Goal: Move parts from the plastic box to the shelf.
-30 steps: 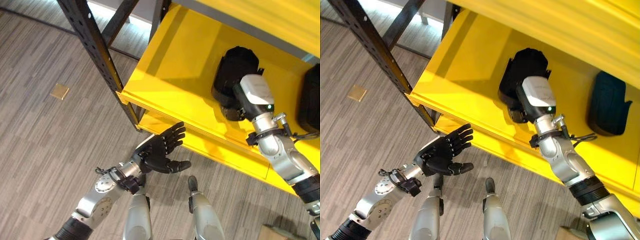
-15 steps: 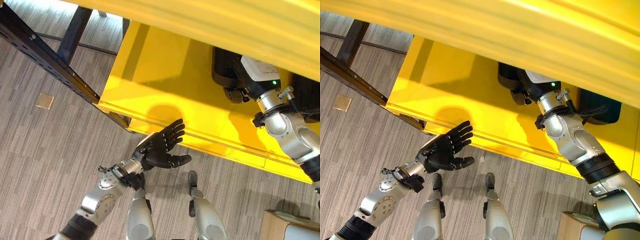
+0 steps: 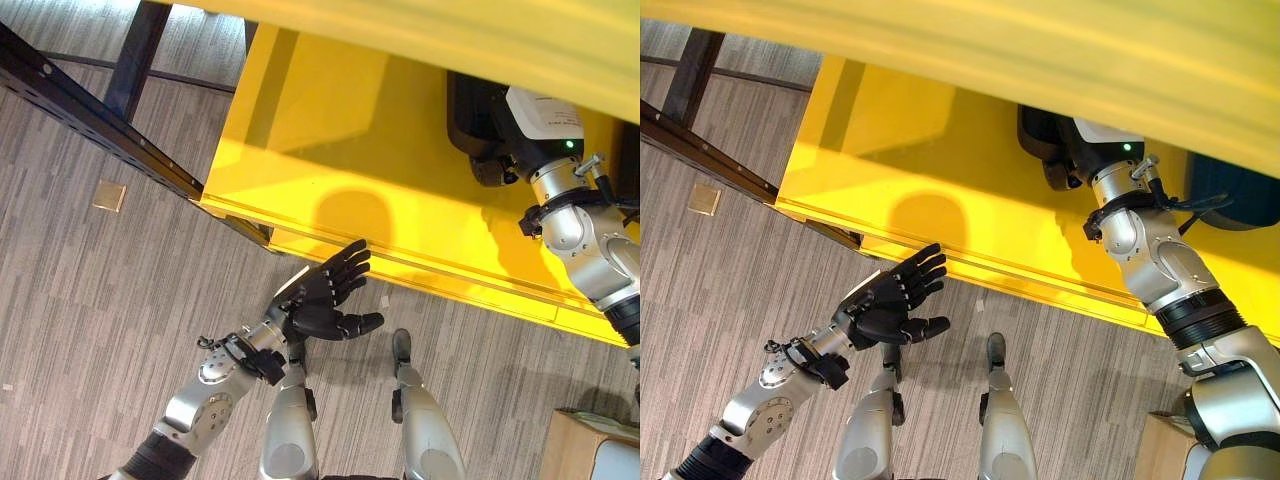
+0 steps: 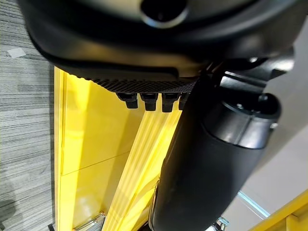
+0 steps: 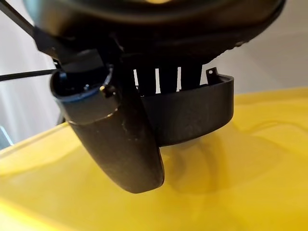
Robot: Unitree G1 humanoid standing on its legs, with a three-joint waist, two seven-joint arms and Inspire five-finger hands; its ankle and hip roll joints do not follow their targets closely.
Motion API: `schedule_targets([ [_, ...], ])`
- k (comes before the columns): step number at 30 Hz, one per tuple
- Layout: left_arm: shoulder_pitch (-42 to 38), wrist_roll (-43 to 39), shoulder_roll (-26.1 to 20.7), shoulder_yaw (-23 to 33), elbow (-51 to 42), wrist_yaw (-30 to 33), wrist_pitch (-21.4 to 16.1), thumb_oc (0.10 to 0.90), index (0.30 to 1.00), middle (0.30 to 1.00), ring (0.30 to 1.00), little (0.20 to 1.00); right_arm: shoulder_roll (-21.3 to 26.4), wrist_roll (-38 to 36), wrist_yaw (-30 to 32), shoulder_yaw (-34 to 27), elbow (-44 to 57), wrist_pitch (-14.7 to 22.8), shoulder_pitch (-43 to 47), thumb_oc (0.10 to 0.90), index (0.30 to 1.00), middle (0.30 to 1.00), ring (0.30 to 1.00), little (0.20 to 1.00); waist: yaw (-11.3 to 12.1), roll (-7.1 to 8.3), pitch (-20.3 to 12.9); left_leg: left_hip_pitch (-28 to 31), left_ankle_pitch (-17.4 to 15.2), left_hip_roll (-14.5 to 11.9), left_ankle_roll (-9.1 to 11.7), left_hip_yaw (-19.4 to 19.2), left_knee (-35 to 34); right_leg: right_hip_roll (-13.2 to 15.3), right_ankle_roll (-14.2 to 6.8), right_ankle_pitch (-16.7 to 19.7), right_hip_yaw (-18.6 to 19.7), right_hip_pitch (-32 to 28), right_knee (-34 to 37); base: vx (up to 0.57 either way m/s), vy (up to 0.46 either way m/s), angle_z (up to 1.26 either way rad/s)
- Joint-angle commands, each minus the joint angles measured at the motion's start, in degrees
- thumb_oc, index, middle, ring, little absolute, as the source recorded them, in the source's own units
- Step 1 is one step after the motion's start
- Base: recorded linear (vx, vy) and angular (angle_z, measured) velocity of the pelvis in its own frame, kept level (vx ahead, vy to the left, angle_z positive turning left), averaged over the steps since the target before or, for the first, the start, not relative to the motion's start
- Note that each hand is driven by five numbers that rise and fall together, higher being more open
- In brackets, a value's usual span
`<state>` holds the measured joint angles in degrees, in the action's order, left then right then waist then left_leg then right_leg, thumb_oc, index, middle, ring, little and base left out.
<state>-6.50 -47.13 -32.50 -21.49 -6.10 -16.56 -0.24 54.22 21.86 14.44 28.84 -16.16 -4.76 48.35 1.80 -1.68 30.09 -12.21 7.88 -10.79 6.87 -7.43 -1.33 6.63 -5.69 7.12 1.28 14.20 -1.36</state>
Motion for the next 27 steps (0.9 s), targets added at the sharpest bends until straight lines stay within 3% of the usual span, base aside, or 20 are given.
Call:
schedule_targets([
  [1,-2.56,-3.62,2.76,-1.43,-6.19,-0.53,-6.37,0.900,1.000,1.000,1.000,1.000,1.85,-0.25,2.63,-1.37,0.35,-0.83,11.32,0.400,0.300,0.300,0.300,0.300,0.21,-0.44,-0.98,-1.68,-4.03,-1.20,-1.76,1.47,6.41,4.28,-0.26,-6.37,-6.89,2.53,-9.03,-0.11,0.048,-0.01],
  [18,-1.51,-3.20,2.29,-0.77,-7.64,-1.54,-6.27,0.900,1.000,1.000,1.000,1.000,1.61,0.20,0.12,-0.94,1.51,-0.98,10.52,0.400,0.300,0.300,0.300,0.300,0.44,-1.02,-0.30,-3.30,-4.15,-0.24,-2.19,2.44,7.27,4.55,-0.07,-6.65,-6.54,3.25,-9.60,-0.04,-0.004,0.00],
  [27,-1.07,-3.27,1.97,-0.41,-7.47,-2.14,-5.45,0.900,1.000,1.000,1.000,1.000,0.89,-1.94,-1.82,-1.87,3.76,-3.08,7.51,0.400,0.300,0.300,0.300,0.300,0.18,-0.85,-0.30,-3.27,-4.19,-0.24,-2.20,2.38,7.46,4.35,0.06,-6.87,-6.34,3.03,-9.73,0.00,0.000,0.00],
])
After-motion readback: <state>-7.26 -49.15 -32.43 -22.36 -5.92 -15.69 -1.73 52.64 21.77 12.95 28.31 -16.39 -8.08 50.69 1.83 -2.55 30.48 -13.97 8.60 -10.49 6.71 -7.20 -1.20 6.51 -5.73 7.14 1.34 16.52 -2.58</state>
